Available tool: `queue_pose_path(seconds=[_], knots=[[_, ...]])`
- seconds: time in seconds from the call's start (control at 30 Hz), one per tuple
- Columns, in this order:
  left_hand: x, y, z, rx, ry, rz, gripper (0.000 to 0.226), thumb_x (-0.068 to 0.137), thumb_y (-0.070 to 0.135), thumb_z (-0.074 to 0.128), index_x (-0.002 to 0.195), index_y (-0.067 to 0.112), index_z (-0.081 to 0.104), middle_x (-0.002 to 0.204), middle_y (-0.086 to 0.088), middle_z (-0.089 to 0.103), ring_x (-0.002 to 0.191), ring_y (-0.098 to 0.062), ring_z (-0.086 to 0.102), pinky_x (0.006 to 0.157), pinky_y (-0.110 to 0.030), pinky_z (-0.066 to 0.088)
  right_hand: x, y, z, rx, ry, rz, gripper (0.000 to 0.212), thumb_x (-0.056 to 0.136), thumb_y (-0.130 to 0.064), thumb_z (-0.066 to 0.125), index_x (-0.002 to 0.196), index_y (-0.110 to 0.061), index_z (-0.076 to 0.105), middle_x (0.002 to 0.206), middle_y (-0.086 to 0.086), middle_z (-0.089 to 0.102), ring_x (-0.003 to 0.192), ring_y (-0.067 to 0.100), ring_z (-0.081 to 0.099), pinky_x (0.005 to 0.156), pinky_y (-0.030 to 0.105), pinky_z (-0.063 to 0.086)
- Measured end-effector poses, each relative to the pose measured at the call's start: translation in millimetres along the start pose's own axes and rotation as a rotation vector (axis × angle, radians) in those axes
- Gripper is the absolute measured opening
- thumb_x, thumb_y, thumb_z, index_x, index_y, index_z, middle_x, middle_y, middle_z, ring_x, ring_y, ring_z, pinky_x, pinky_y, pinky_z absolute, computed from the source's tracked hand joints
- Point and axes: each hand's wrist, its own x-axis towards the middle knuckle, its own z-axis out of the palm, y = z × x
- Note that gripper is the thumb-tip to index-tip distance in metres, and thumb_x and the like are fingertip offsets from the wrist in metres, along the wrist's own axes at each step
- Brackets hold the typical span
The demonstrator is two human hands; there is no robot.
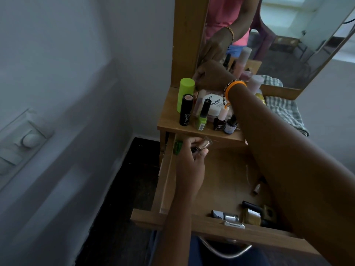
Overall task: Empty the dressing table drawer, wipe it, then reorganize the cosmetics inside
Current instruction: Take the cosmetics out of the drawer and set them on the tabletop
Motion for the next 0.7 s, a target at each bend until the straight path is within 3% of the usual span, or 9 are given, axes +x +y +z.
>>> queue_pose_path(seconds=[0.13, 0.2, 0.33, 0.43, 0.53, 0.6, 0.7], knots=[[0, -1, 0, 0.0, -0.006, 0.002, 0.031, 0.091, 0.013, 0.057, 0.12, 0.018, 0.052, 0.123, 0.006, 0.056, 0.094, 0.003, 0.054, 0.069, 0.002, 0.043, 1, -1, -1, -0.022, -0.016, -0.01, 0.026, 0.078, -0.004, 0.066, 0.103, 0.002, 0.067, 0.108, 0.017, 0.068, 0.1, 0.024, 0.062, 0.061, 0.013, 0.037], [1, -1, 0, -0.007, -0.003, 0.012, 0.031, 0.09, 0.012, 0.057, 0.12, 0.017, 0.053, 0.122, 0.005, 0.057, 0.088, 0.008, 0.053, 0.07, 0.003, 0.043, 0, -2, -2, -0.029, -0.021, -0.018, 0.028, 0.078, -0.004, 0.067, 0.105, 0.002, 0.067, 0.109, 0.016, 0.068, 0.1, 0.025, 0.062, 0.07, 0.019, 0.038], [1, -1, 1, -0.021, 0.014, 0.033, 0.03, 0.089, 0.012, 0.059, 0.119, 0.016, 0.054, 0.118, 0.006, 0.057, 0.085, 0.015, 0.051, 0.07, 0.002, 0.043, -3, -2, -9, -0.026, -0.034, -0.029, 0.032, 0.076, -0.004, 0.068, 0.108, -0.002, 0.067, 0.111, 0.013, 0.068, 0.093, 0.017, 0.059, 0.068, 0.02, 0.041], [0, 0, 1, -0.045, 0.053, 0.056, 0.027, 0.087, 0.013, 0.062, 0.113, 0.015, 0.054, 0.109, 0.01, 0.057, 0.082, 0.019, 0.053, 0.068, 0.001, 0.043, -11, -3, -21, -0.039, 0.053, -0.022, 0.032, 0.078, 0.001, 0.061, 0.109, -0.002, 0.064, 0.113, 0.011, 0.066, 0.101, 0.021, 0.06, 0.067, 0.007, 0.039], [0, 2, 0, -0.081, 0.074, 0.088, 0.025, 0.084, 0.013, 0.066, 0.106, 0.019, 0.055, 0.097, 0.021, 0.055, 0.083, 0.028, 0.05, 0.068, 0.001, 0.042, -39, -11, -36, -0.074, 0.211, -0.072, 0.024, 0.08, 0.003, 0.057, 0.101, -0.005, 0.064, 0.093, 0.003, 0.06, 0.076, 0.009, 0.054, 0.052, -0.001, 0.033], [0, 3, -1, -0.098, 0.082, 0.105, 0.024, 0.083, 0.012, 0.068, 0.105, 0.018, 0.059, 0.095, 0.024, 0.055, 0.086, 0.025, 0.052, 0.068, 0.0, 0.043, -66, -19, -41, -0.043, 0.12, -0.153, 0.018, 0.083, 0.001, 0.057, 0.095, -0.01, 0.065, 0.087, -0.004, 0.057, 0.065, -0.005, 0.045, 0.055, 0.0, 0.035], [0, 5, -3, -0.199, 0.08, 0.083, 0.024, 0.082, 0.01, 0.068, 0.104, 0.017, 0.063, 0.096, 0.019, 0.059, 0.088, 0.013, 0.059, 0.069, -0.006, 0.048, -108, -27, -40, -0.071, -0.196, -0.206, 0.02, 0.084, -0.005, 0.061, 0.091, -0.023, 0.064, 0.083, -0.016, 0.056, 0.07, -0.009, 0.048, 0.057, 0.007, 0.038]])
